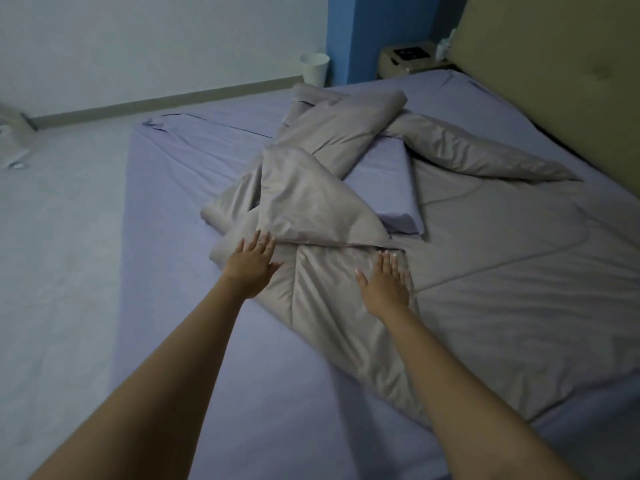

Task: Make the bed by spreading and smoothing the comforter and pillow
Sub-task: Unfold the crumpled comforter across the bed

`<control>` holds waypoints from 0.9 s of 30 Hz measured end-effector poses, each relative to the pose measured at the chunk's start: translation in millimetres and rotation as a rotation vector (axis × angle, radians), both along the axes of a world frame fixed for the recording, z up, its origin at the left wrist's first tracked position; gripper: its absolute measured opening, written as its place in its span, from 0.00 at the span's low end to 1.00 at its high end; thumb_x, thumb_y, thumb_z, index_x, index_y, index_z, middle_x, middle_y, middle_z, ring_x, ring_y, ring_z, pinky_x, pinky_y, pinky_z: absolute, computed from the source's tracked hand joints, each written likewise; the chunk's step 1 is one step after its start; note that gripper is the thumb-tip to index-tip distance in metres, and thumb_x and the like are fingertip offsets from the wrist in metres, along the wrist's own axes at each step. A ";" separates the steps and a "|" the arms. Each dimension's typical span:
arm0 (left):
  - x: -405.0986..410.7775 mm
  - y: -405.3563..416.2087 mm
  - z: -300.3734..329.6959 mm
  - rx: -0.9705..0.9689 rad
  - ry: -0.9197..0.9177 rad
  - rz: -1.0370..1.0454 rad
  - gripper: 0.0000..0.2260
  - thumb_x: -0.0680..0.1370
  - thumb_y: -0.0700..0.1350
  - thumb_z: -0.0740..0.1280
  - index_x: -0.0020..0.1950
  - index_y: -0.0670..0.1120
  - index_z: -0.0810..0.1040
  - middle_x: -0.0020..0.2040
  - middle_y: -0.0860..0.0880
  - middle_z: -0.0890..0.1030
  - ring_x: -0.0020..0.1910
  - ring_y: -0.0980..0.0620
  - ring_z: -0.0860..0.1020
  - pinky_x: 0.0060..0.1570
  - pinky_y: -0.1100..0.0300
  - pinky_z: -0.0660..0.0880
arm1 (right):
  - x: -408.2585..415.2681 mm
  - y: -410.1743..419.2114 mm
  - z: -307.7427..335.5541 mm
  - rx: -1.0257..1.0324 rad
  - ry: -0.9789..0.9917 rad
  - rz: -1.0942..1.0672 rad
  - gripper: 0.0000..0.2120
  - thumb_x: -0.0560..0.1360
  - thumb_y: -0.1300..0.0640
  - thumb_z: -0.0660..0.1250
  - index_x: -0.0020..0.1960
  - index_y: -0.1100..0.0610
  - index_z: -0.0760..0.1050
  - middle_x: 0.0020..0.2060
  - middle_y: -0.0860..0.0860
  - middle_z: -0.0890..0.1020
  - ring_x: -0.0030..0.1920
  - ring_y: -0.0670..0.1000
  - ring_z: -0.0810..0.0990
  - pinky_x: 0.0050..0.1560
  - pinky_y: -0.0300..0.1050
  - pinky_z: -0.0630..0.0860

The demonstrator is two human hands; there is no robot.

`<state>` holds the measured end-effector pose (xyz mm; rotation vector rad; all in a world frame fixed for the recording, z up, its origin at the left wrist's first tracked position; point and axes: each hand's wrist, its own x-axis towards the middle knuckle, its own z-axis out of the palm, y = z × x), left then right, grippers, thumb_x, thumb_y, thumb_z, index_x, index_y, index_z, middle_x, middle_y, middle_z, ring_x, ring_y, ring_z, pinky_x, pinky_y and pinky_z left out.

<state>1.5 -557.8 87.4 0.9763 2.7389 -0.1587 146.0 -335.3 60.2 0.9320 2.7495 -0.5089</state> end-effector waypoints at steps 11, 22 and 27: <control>-89.9 -28.1 -32.6 0.016 -0.014 -0.201 0.28 0.83 0.57 0.46 0.79 0.45 0.45 0.80 0.47 0.45 0.78 0.49 0.42 0.76 0.51 0.45 | -72.0 -62.7 -37.0 -0.113 0.074 -0.155 0.36 0.80 0.40 0.46 0.78 0.62 0.42 0.78 0.55 0.46 0.77 0.53 0.42 0.76 0.50 0.43; -210.4 85.2 -162.2 0.104 0.203 -0.152 0.33 0.77 0.68 0.49 0.78 0.59 0.41 0.79 0.49 0.39 0.77 0.40 0.37 0.70 0.32 0.41 | -226.3 1.0 -162.2 0.076 0.326 -0.117 0.41 0.73 0.31 0.56 0.78 0.48 0.45 0.78 0.56 0.44 0.77 0.58 0.40 0.73 0.63 0.41; -239.9 88.7 -249.5 0.132 -0.029 -0.166 0.36 0.75 0.64 0.40 0.77 0.47 0.60 0.78 0.39 0.54 0.76 0.34 0.51 0.73 0.39 0.49 | -278.5 13.7 -243.5 0.078 0.312 -0.021 0.42 0.73 0.35 0.61 0.78 0.51 0.48 0.78 0.53 0.49 0.77 0.59 0.45 0.73 0.60 0.50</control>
